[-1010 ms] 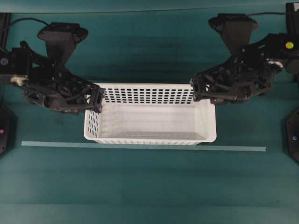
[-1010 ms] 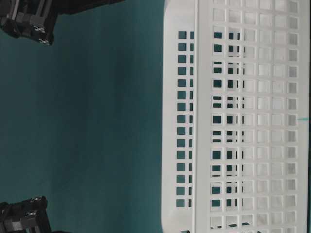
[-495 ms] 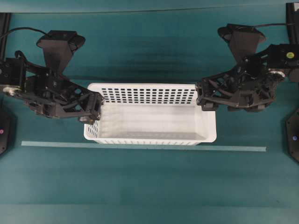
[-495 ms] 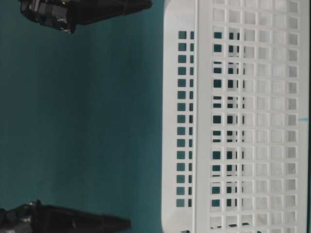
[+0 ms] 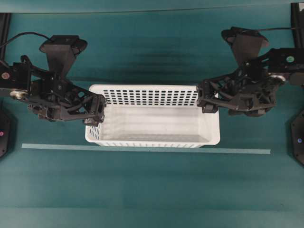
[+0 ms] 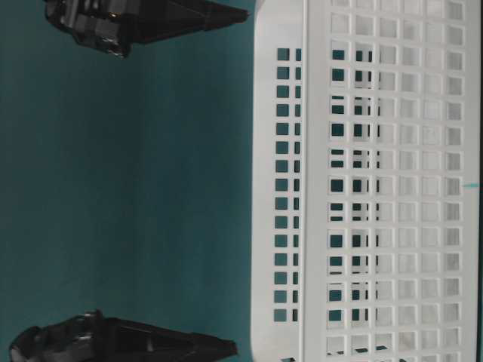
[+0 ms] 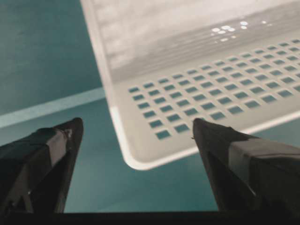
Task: Lift the white basket with both hands.
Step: 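Lower both open grippers over the basket's left and right end rims, then close both grippers on the basket's end rims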
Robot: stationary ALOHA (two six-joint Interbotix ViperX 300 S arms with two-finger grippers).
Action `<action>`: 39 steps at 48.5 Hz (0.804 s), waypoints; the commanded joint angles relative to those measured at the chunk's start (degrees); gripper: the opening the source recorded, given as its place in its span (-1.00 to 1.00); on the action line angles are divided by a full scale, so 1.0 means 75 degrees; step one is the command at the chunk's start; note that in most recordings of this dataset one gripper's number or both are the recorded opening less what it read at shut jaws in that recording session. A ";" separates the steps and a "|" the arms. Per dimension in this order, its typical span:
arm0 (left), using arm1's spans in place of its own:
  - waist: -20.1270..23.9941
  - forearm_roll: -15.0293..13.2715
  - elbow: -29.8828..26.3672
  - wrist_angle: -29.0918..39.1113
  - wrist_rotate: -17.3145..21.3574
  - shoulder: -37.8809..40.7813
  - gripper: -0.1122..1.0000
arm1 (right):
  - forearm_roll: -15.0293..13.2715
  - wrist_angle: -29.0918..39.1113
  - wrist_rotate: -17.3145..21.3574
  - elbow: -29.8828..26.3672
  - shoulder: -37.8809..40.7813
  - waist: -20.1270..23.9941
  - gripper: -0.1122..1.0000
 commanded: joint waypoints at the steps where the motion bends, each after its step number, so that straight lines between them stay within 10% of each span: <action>1: 0.0117 0.0035 0.0047 0.0000 -0.0059 0.0199 0.94 | 0.0023 -0.0070 -0.0012 -0.0047 0.0328 0.0023 0.89; 39: 0.0246 0.0012 0.0645 -0.1043 -0.0082 0.1324 0.93 | -0.0047 -0.1160 0.0363 0.0445 0.1348 0.0352 0.88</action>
